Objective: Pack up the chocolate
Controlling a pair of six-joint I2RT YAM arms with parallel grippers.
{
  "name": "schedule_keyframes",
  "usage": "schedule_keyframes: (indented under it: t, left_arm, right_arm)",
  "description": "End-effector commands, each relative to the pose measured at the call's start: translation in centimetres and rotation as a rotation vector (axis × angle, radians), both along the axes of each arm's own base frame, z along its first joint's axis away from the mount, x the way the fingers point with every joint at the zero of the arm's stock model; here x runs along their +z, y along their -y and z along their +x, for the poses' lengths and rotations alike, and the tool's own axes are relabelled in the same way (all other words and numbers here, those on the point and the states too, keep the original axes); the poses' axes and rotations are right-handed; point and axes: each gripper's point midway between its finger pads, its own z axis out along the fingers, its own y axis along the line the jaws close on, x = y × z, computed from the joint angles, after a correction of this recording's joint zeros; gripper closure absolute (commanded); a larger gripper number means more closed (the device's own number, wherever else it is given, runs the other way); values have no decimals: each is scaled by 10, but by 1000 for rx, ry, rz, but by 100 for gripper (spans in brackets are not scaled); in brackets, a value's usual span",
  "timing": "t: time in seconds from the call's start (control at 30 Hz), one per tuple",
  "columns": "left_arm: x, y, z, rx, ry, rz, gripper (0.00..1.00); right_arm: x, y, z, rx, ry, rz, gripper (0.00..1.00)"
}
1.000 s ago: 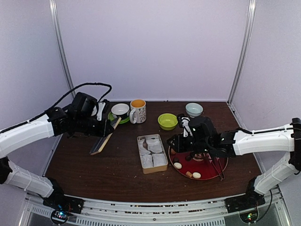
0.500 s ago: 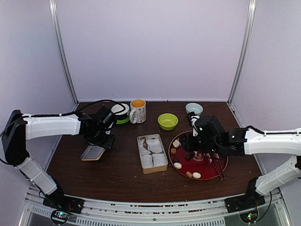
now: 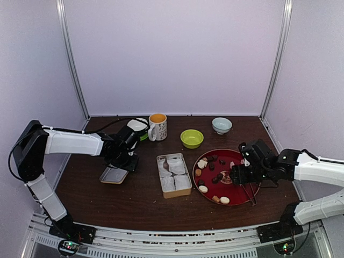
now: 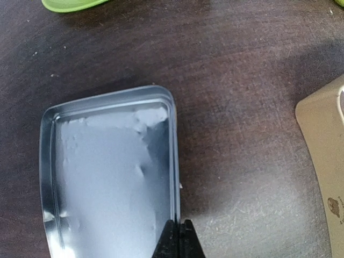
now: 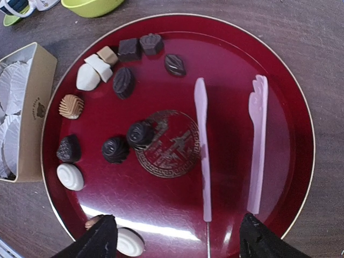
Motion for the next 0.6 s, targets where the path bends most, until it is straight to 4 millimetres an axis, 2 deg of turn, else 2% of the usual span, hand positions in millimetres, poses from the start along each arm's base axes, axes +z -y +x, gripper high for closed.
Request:
schedule_keyframes:
  t: [0.0,0.13,0.2,0.4,0.57]
  left_arm:
    - [0,15,9,-9,14,-72,100]
    - [-2,15,10,-2,17,-79,94]
    - [-2,17,11,-2,17,-85,88]
    - [-3,19,9,-9,5,-91,86]
    - [18,21,9,-26,44,-131,86]
  right_arm:
    - [-13,20,-15,-38,-70,14,18]
    - [-24,34,-18,-79,-107,-14,16]
    - [-30,35,-20,-84,-128,-27,16]
    - [-41,40,-22,-105,-160,-61,26]
    - [-50,44,-24,-124,-185,-89,27]
